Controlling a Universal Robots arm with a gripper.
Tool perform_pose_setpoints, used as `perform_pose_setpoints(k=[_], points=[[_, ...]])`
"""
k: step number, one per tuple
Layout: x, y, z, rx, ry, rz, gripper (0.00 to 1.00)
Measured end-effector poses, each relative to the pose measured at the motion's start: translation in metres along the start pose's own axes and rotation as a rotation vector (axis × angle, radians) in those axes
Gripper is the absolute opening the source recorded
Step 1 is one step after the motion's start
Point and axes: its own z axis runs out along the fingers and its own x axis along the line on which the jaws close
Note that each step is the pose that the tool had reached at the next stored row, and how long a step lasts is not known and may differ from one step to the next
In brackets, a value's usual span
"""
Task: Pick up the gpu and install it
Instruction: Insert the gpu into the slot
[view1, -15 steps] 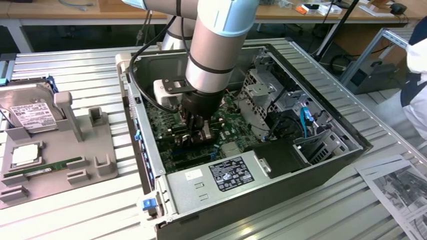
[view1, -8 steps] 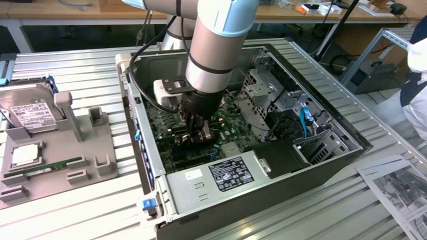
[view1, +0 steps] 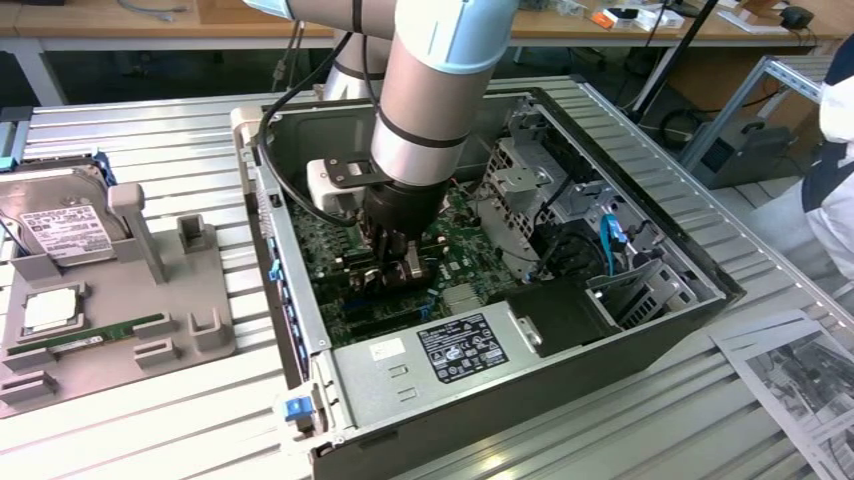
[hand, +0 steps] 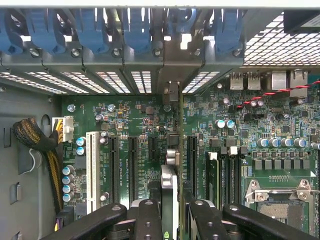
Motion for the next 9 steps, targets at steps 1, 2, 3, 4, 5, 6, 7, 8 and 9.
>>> perform_pose_setpoints(k=[1,2,3,4,5,6,7,8,9], points=[[0.0,0.0,0.0,0.0,0.0,0.0,0.27],[0.0,0.0,0.0,0.0,0.0,0.0,0.27],[0.0,0.0,0.0,0.0,0.0,0.0,0.27],[0.0,0.0,0.0,0.0,0.0,0.0,0.27],[0.0,0.0,0.0,0.0,0.0,0.0,0.27],[0.0,0.0,0.0,0.0,0.0,0.0,0.27],[0.0,0.0,0.0,0.0,0.0,0.0,0.27],[0.0,0.0,0.0,0.0,0.0,0.0,0.27],[0.0,0.0,0.0,0.0,0.0,0.0,0.27]])
